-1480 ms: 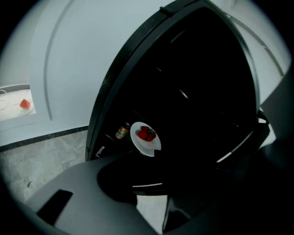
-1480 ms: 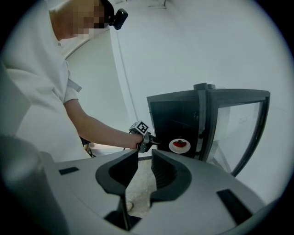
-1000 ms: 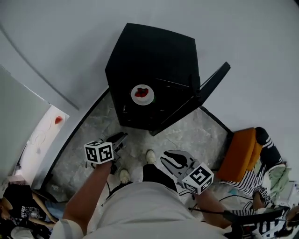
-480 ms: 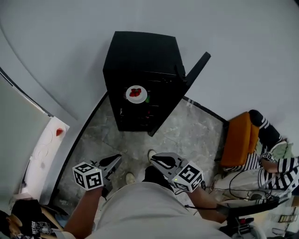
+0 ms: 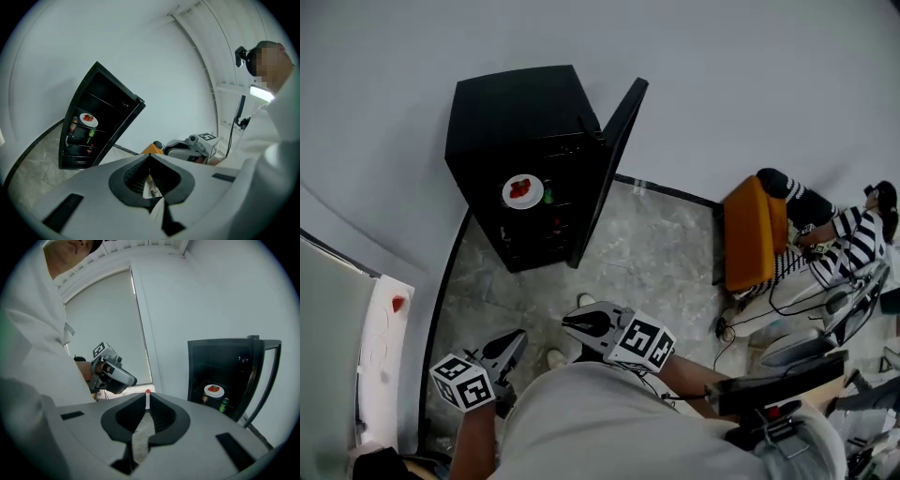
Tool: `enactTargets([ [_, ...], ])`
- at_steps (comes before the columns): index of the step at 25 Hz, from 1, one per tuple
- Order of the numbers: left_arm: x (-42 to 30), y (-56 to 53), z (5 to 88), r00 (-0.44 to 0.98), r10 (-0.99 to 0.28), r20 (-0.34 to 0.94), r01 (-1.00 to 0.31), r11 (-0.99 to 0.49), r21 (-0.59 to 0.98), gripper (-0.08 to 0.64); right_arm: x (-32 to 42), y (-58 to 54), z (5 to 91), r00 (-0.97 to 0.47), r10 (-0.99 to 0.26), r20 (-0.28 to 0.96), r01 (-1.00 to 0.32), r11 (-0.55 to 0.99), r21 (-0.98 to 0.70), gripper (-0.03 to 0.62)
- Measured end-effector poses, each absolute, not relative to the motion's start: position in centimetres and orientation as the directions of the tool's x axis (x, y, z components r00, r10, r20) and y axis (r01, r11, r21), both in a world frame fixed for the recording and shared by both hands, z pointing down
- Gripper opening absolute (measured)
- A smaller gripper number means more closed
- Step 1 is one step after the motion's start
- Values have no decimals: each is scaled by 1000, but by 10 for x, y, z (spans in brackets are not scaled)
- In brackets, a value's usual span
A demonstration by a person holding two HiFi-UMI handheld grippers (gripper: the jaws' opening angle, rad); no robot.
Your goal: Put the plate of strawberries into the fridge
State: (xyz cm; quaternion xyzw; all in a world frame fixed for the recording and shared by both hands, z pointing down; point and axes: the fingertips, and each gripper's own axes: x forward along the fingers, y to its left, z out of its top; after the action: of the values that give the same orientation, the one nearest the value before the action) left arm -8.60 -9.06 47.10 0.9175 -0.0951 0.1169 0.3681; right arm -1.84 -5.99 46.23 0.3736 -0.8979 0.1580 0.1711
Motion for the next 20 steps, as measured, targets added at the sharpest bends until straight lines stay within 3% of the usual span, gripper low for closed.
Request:
enactTargets([
  [20, -76, -99, 473, 951, -55, 303, -250, -712, 656, 14, -16, -69, 452, -656, -611, 443, -722, 679, -133, 26],
])
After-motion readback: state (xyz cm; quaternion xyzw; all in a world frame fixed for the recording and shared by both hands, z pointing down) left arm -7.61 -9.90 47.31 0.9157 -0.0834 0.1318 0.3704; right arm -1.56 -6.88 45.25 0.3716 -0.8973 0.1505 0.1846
